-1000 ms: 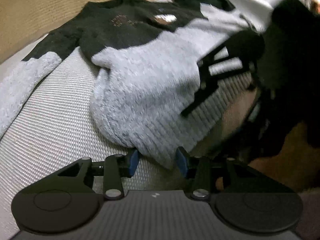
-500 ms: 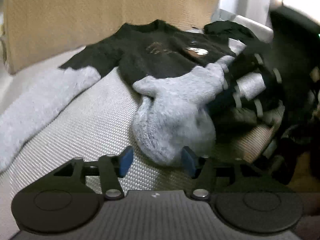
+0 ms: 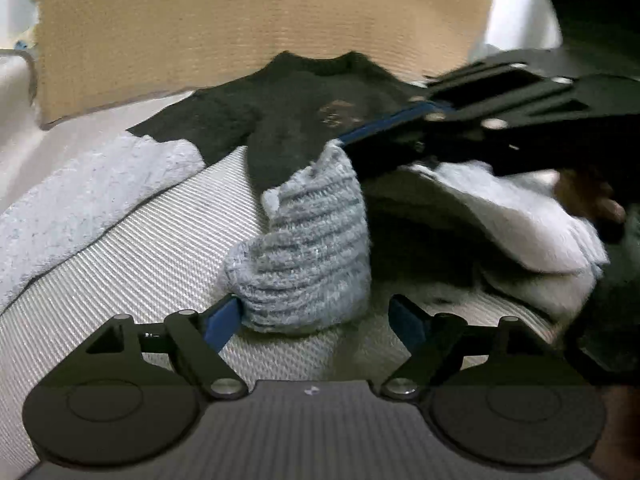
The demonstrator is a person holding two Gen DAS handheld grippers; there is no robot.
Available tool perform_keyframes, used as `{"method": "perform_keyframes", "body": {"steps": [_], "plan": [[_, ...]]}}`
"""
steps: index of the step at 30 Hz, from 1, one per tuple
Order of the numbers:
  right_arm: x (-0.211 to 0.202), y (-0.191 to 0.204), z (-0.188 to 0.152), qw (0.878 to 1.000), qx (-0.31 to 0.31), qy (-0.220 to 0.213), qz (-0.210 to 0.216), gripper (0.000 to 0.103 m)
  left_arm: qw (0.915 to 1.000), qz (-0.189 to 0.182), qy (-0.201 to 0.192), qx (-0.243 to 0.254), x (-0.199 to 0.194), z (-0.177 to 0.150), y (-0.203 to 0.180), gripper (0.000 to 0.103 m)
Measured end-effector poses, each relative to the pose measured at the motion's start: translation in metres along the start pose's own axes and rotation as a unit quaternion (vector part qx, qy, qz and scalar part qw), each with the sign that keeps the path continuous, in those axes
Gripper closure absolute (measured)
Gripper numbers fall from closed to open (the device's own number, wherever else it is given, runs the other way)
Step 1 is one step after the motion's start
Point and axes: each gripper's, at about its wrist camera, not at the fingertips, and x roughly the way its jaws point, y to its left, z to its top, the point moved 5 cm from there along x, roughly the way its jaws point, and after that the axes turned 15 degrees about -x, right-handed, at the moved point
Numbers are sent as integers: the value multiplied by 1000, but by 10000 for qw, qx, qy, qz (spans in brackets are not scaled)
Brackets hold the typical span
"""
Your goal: Fold clothes
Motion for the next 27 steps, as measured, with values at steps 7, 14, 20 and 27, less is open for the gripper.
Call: {"method": "perform_keyframes", "body": {"steps": [7,14,20,27], "plan": [[-14,-6,2,9997,-116,-145,-176,95,9980,301,245,-507,12,6,10,70],[-30,-6,-10,9998,-33,-165,131,95,9975,-155,572,-397,-37,-5,15,92],[-38,-21,-49,9989,141,415,-187,95,9948,-352,898,319,-47,-23,1,93],[-87,-47,-93,9919,558,824,-788,93,9795,-208,1641,1147,-41,-55,-7,92]]}}
